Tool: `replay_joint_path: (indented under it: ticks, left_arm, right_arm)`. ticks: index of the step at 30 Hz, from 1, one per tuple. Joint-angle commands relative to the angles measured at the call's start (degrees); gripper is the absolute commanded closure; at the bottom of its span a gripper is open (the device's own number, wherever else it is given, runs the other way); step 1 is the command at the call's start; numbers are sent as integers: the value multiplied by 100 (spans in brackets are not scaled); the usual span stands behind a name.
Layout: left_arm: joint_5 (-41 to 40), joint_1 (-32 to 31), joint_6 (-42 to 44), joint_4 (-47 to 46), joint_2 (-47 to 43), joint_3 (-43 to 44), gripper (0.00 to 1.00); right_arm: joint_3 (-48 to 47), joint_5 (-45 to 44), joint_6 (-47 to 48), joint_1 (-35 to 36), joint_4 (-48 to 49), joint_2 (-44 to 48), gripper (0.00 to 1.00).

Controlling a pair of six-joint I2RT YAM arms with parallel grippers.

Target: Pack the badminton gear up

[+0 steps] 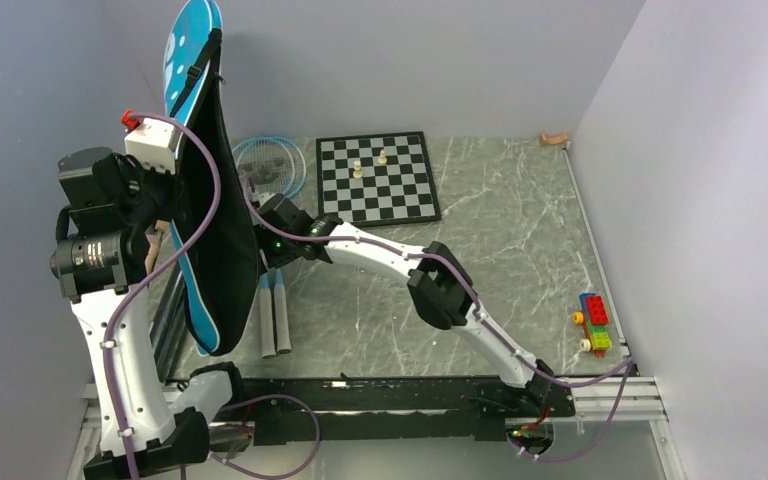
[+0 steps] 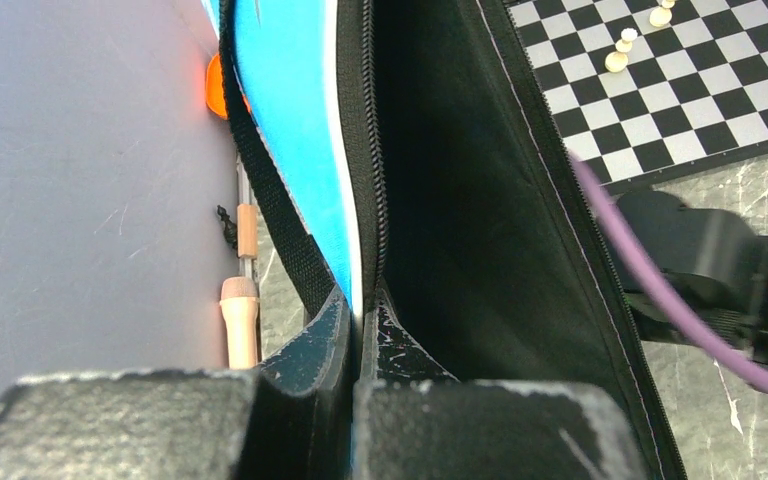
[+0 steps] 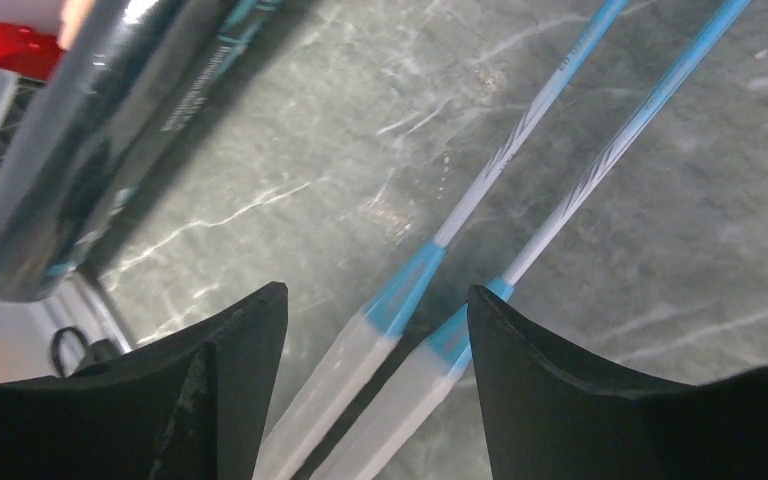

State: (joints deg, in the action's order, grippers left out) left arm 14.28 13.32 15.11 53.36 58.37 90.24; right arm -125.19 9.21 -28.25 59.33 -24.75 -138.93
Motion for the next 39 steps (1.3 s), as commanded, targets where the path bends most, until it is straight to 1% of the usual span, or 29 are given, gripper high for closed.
replay_joint_path:
  ticks: [1,6,11,16,21,24,25,26,28,32,35,39]
  left_arm:
    - [106,38,-128,-284,-228,195,100]
    - [80,47,-96,-221,-312,146,100]
    - [47,61,-24,-215,-370,149,100]
    - [72,96,-45,-221,-370,137,100]
    - [92,118,-100,-183,-355,158,100]
    - [98,126,-121,-156,-359,200,100]
    - [101,127,-123,-144,-361,211,100]
    - [109,122,-122,-130,-361,225,100]
    - [133,122,-131,-111,-361,255,100]
    - [175,124,-144,-37,-341,322,100]
    - [182,127,-123,26,-335,348,100]
    - [131,127,-113,12,-399,215,100]
  right_arm:
    - [-575,-212,99,-64,235,-474,31]
    - [-718,-262,4,-172,513,-810,31]
    - [-1049,-344,28,-210,412,-1078,30]
    - [-997,-428,30,-173,333,-1184,30]
    - [-1091,-965,214,40,33,-1343,31]
    - [-1006,-1399,320,150,-73,-1303,34]
    - [-946,-1541,320,174,-103,-1269,36]
    - [-875,-1684,327,199,-122,-1216,40]
    - [-679,-1939,365,241,-112,-1120,45]
    - [-546,-2135,322,298,-196,-1050,55]
    - [-311,-2149,219,330,-141,-939,68]
    - [269,-2137,136,334,242,-470,89]
